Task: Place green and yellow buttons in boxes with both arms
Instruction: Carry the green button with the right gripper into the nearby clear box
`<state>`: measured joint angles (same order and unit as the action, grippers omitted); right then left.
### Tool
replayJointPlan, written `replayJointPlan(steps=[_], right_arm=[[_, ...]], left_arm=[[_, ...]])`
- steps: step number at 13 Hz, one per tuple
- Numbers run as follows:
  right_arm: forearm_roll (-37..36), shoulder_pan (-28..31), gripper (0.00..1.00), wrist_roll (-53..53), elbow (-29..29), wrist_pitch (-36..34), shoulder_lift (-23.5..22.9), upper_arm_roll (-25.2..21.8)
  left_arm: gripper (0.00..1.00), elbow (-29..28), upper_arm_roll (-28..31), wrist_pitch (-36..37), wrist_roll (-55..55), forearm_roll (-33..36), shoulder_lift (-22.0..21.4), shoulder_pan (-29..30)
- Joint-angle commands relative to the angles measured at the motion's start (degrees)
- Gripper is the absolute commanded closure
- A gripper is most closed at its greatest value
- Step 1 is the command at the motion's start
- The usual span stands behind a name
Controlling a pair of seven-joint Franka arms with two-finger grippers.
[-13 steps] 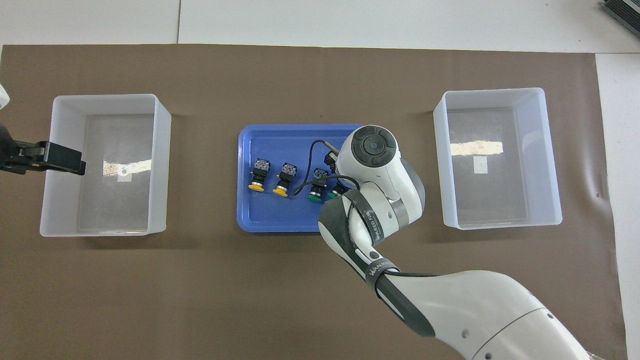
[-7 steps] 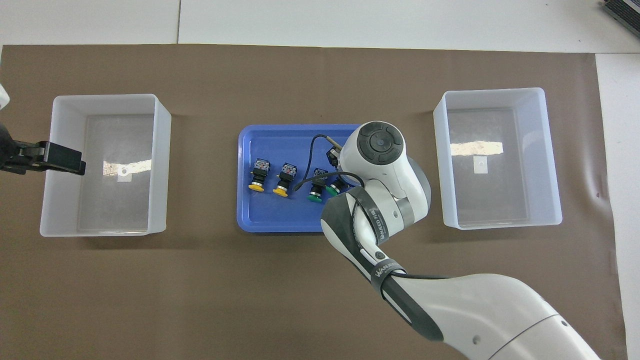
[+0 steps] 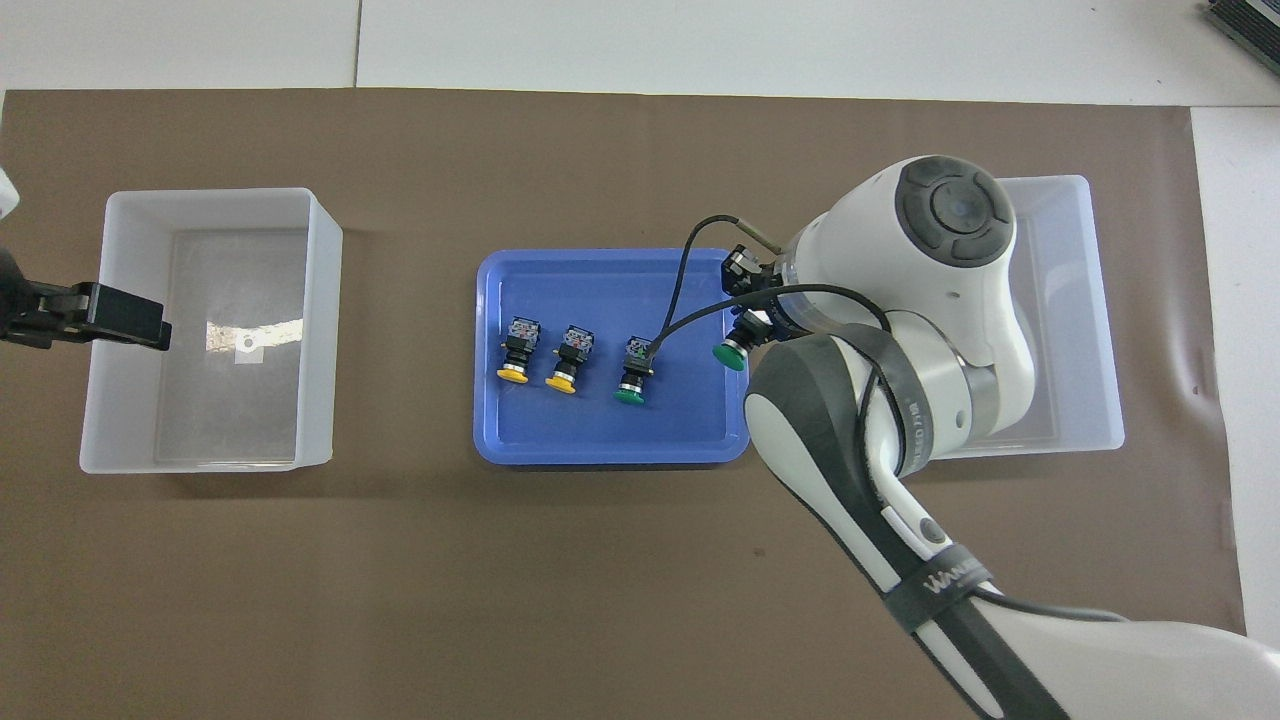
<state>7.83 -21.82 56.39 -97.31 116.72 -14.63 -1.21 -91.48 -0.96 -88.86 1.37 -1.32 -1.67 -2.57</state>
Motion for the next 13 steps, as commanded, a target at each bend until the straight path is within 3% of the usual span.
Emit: replayJointPlan(steps=[1,6,10,13], right_arm=[[0.52,7.12,1.0,-15.28,0.45,-2.8,1.97,0.06],[0.43,17.94,1.0,-40.79,-1.74,-0.1,1.45,0.06],[-1.24,21.73,1.0,-51.89,-7.71,13.6,-2.15,0.06],[-1.16,24.28,1.0,-57.87,-14.99,21.34,-1.99,0.06]], left_arm=[[0.0,-0.63,-0.62,0.62,-0.06,0.97,-0.7,0.73],[0.0,-0.63,-0.62,0.62,-0.06,0.97,-0.7,0.73],[0.0,-0.98,-0.62,1.06,-0.06,0.97,-0.79,0.73],[0.0,-0.99,-0.62,0.36,-0.32,0.97,-0.79,0.81]])
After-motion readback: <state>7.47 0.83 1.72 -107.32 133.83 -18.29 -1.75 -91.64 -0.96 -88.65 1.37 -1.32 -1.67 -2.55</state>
